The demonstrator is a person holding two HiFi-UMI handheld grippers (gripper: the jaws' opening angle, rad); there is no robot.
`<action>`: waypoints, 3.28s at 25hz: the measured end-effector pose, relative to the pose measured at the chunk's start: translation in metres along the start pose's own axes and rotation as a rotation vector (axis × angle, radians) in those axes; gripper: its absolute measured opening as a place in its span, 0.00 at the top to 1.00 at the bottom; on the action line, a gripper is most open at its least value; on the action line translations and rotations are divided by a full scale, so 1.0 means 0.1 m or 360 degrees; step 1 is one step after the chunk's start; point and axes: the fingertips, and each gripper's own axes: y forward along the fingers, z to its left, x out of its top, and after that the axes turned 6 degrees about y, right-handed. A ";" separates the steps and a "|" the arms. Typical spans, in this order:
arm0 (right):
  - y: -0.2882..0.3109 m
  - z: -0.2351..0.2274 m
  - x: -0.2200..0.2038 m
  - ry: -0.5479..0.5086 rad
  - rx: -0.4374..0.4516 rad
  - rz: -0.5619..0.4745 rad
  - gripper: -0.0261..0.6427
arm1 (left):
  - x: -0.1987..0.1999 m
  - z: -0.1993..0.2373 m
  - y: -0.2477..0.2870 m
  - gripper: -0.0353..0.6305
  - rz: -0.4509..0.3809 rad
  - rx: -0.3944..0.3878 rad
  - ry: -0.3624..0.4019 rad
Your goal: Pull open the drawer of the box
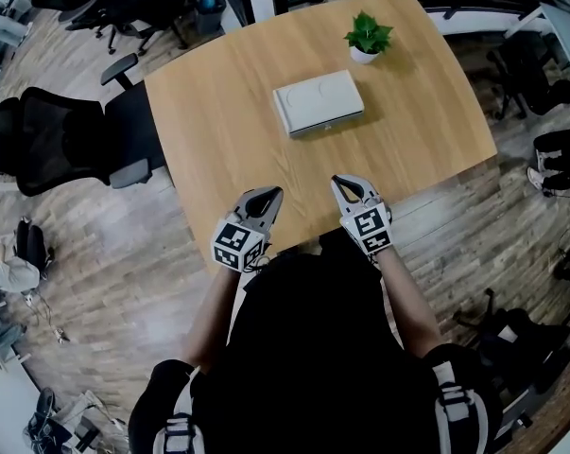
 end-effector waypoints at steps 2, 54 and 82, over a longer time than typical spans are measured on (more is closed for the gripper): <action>0.02 -0.08 0.00 -0.0001 0.0012 0.0005 0.92 | 0.02 0.00 0.06 0.91 0.0004 0.0009 -0.0002; 1.43 -1.44 -0.55 0.0116 0.0404 0.0347 0.92 | 0.13 -0.01 0.98 0.91 0.0078 0.0504 -0.0221; 1.94 -1.53 -0.69 0.0736 0.0180 0.0337 0.84 | -0.01 -0.17 0.93 0.91 0.0156 0.0507 -0.0236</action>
